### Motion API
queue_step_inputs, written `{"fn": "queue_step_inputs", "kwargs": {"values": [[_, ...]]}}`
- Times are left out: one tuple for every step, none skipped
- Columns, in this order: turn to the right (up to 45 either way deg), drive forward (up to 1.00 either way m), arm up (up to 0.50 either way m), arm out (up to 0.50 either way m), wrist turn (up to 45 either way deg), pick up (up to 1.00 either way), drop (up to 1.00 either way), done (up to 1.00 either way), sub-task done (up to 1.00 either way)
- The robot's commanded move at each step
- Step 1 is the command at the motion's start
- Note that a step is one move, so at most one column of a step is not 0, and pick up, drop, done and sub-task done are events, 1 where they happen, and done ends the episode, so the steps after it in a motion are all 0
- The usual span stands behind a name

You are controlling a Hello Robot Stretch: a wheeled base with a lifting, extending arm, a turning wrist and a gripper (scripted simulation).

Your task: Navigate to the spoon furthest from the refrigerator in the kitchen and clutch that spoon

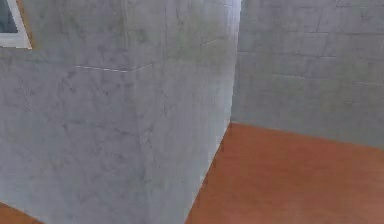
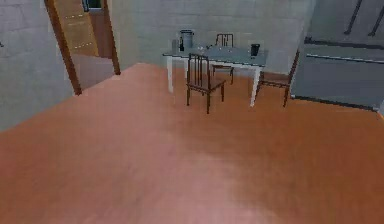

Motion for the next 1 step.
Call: {"fn": "queue_step_inputs", "kwargs": {"values": [[-45.0,0.0,0.0,0.0,0.0,0.0,0.0,0.0,0.0]]}}
